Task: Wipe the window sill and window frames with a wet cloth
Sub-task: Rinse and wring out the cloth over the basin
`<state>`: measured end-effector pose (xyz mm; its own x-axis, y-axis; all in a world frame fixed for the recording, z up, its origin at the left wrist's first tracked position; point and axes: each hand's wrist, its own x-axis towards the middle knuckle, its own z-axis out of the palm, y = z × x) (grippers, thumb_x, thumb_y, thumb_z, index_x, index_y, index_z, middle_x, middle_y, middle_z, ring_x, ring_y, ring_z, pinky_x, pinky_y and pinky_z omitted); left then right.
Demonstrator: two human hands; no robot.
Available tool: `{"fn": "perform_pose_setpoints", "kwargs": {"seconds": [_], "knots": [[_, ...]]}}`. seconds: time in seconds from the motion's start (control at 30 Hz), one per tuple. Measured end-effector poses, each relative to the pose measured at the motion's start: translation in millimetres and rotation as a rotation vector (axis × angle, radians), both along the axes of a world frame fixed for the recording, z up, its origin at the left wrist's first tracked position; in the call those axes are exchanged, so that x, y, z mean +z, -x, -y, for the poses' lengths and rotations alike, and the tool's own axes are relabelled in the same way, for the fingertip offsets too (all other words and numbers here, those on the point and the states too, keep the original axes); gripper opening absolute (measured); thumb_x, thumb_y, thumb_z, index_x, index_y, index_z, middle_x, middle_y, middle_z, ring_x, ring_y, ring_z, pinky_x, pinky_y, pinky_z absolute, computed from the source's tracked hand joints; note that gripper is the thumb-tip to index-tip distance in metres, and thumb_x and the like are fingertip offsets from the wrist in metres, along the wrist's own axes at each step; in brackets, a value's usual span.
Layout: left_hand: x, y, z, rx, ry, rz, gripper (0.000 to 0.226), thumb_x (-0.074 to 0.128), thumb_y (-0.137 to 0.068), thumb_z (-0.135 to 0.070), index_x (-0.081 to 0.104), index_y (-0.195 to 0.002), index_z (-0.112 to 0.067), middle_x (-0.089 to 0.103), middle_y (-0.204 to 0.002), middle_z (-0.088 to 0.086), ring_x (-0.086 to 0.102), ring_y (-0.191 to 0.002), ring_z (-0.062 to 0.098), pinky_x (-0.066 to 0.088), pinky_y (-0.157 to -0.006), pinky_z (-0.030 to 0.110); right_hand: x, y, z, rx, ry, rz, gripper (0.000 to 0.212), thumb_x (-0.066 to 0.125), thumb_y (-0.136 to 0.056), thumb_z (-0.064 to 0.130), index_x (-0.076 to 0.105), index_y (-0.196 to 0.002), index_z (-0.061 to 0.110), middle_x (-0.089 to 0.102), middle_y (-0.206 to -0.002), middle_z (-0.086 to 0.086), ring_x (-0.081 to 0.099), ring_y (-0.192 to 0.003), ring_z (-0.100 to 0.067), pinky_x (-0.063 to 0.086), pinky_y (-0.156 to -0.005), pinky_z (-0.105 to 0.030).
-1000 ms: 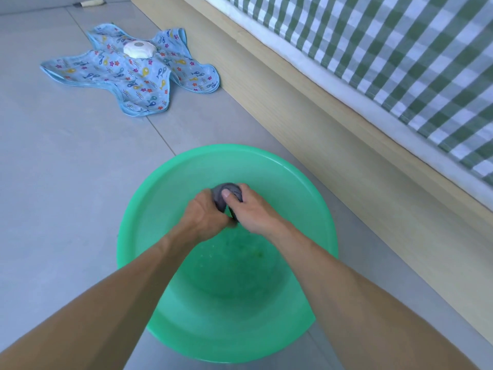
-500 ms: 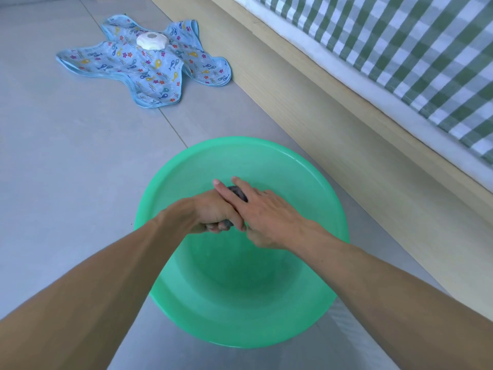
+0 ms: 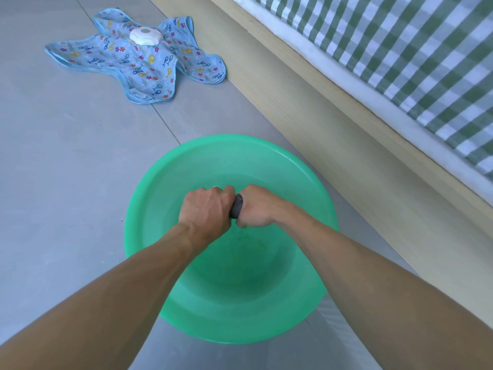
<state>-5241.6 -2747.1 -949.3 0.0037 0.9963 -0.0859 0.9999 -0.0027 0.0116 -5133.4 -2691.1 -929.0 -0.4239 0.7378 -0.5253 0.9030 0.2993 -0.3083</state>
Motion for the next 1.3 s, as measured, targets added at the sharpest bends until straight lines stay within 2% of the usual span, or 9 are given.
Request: {"fn": "perform_pose_setpoints", "kwargs": {"seconds": [0.13,0.3,0.4,0.57,0.83,0.93,1.03,1.17,1.3], "knots": [[4.6,16.4,-20.8,0.385,0.421,0.609,0.017,0.070,-0.080,-0.020,0.057,-0.077,-0.009,0.057,-0.068,0.012,0.054,-0.054,0.024,0.036,-0.049,0.023,-13.5,-18.0,20.0,0.165,-0.409,-0.154,0.091,0.068,-0.079,0.011,0.020,-0.154,0.032,0.055,-0.120,-0.010,0.060,-0.098,-0.036,0.050,-0.077,-0.042],[16.6,12.9,-12.9,0.259,0.841,1.101,0.047,0.062,-0.082,0.001,0.036,-0.048,-0.019,0.029,-0.042,-0.004,0.018,-0.034,0.009,0.012,-0.041,0.015,-28.5,-27.1,32.0,0.310,-0.864,-0.166,0.070,0.082,-0.063,0.015,0.048,-0.123,0.022,0.055,-0.080,-0.008,0.058,-0.056,-0.032,0.038,-0.044,-0.034],[12.3,-0.9,-10.6,0.193,0.626,0.867,0.037,0.066,-0.077,-0.004,0.042,-0.051,-0.016,0.039,-0.046,-0.001,0.033,-0.041,0.017,0.024,-0.038,0.019,-11.7,-23.6,24.2,0.347,-0.857,-0.053,0.036,0.079,-0.066,0.015,0.058,-0.096,0.015,0.060,-0.067,-0.008,0.060,-0.052,-0.033,0.026,-0.045,-0.030],[15.9,-2.8,-2.6,0.030,0.135,0.155,0.021,0.058,-0.084,-0.033,0.063,-0.101,-0.022,0.068,-0.101,0.009,0.066,-0.096,0.033,0.045,-0.070,0.032,8.3,-11.1,26.7,0.234,-0.515,0.061,0.028,0.062,-0.083,0.020,0.059,-0.110,0.017,0.067,-0.103,-0.013,0.063,-0.097,-0.037,0.035,-0.068,-0.034],[17.3,8.3,1.3,-0.149,-0.187,-0.095,0.015,0.060,-0.084,-0.025,0.058,-0.097,-0.018,0.069,-0.086,0.008,0.067,-0.075,0.034,0.036,-0.055,0.031,9.1,-1.8,8.4,0.030,-0.084,-0.018,0.016,0.066,-0.076,0.014,0.050,-0.072,0.013,0.055,-0.069,-0.005,0.059,-0.074,-0.033,0.037,-0.051,-0.027],[22.0,8.6,-5.4,0.145,0.069,0.114,0.025,0.057,-0.083,-0.025,0.061,-0.106,-0.016,0.068,-0.102,0.012,0.066,-0.094,0.034,0.040,-0.066,0.031,0.4,-6.7,17.1,-0.106,-0.163,-0.277,0.044,0.071,-0.073,0.014,0.058,-0.114,0.024,0.066,-0.100,-0.008,0.062,-0.094,-0.034,0.048,-0.069,-0.033],[24.9,14.6,-19.0,0.447,0.300,0.670,0.015,0.066,-0.078,-0.021,0.064,-0.085,-0.007,0.065,-0.078,0.011,0.058,-0.064,0.028,0.040,-0.055,0.025,-7.5,-14.7,28.2,0.077,-0.362,-0.320,0.093,0.068,-0.076,0.005,0.023,-0.153,0.032,0.048,-0.133,-0.010,0.055,-0.110,-0.033,0.050,-0.085,-0.041],[31.6,5.1,-15.4,0.342,0.740,1.166,0.036,0.058,-0.083,-0.004,0.035,-0.060,-0.020,0.024,-0.047,-0.002,0.016,-0.040,0.011,0.011,-0.043,0.018,-3.8,-27.4,24.1,0.334,-0.815,-0.259,0.067,0.076,-0.066,-0.001,0.058,-0.129,0.014,0.057,-0.110,-0.017,0.062,-0.072,-0.035,0.048,-0.047,-0.037],[27.4,-8.4,-12.4,0.200,0.581,0.979,0.036,0.061,-0.077,-0.002,0.036,-0.055,-0.016,0.031,-0.044,-0.002,0.025,-0.043,0.018,0.018,-0.037,0.022,12.5,-28.7,12.1,0.453,-0.928,-0.070,0.032,0.084,-0.061,0.013,0.062,-0.083,0.010,0.055,-0.067,-0.008,0.051,-0.039,-0.029,0.023,-0.039,-0.026]]}}
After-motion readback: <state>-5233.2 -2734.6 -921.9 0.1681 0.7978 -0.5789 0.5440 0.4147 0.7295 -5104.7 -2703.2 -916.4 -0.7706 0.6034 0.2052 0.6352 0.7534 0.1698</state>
